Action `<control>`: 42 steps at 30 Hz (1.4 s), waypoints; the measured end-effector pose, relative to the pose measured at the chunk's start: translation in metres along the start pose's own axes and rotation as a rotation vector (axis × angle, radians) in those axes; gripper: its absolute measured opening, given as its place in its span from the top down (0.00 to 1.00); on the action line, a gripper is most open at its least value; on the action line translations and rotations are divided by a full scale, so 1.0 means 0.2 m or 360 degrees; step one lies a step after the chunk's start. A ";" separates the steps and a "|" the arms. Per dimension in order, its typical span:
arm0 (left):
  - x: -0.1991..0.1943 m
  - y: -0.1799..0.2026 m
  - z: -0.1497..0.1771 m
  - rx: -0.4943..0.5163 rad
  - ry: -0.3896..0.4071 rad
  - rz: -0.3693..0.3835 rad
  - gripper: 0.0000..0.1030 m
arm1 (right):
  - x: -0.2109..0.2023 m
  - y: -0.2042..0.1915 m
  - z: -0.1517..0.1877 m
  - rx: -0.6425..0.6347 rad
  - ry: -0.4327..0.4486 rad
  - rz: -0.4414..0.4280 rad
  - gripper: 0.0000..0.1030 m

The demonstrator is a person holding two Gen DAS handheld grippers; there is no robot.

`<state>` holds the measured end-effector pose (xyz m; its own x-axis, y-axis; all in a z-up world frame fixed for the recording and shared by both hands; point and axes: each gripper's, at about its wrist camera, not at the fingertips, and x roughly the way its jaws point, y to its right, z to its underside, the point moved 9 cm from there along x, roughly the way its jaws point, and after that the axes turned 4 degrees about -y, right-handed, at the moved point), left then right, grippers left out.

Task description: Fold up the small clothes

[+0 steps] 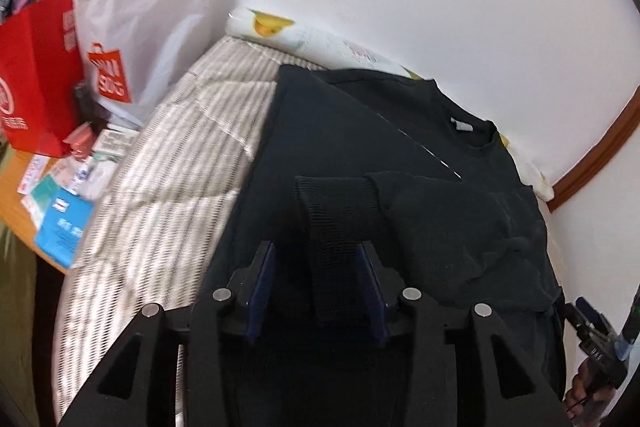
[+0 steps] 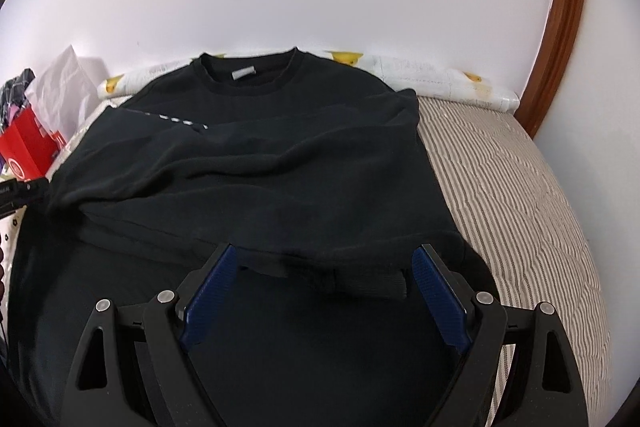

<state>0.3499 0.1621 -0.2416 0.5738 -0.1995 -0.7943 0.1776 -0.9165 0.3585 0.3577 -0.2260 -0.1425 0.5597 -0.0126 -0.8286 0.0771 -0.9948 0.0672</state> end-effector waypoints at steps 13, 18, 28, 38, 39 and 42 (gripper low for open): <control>-0.03 0.10 -0.10 0.0110 0.0152 -0.0092 0.94 | 0.02 0.23 -0.08 0.0027 0.0128 0.0123 0.14; -0.02 -0.04 -0.09 -0.0014 0.0079 -0.0087 0.94 | 0.16 0.43 -0.07 0.0139 0.0070 0.0279 0.14; 0.01 -0.01 0.00 0.0094 0.0015 -0.0242 0.89 | 0.18 0.57 0.07 0.0347 -0.0050 0.0265 0.15; -0.20 0.09 0.16 0.0164 0.0055 -0.0264 0.89 | -0.12 0.47 0.16 0.0201 0.0071 0.0137 0.15; -0.22 0.10 0.17 0.0172 0.0065 -0.0269 0.89 | -0.15 0.47 0.18 0.0206 0.0086 0.0150 0.15; -0.31 0.12 0.25 0.0176 0.0098 -0.0273 0.89 | -0.23 0.48 0.24 0.0209 0.0090 0.0221 0.15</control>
<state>0.2781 0.1352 -0.2092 0.5909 -0.0188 -0.8065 0.1900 -0.9683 0.1618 0.2994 -0.3254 -0.1244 0.6031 -0.1484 -0.7838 -0.1102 -0.9886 0.1023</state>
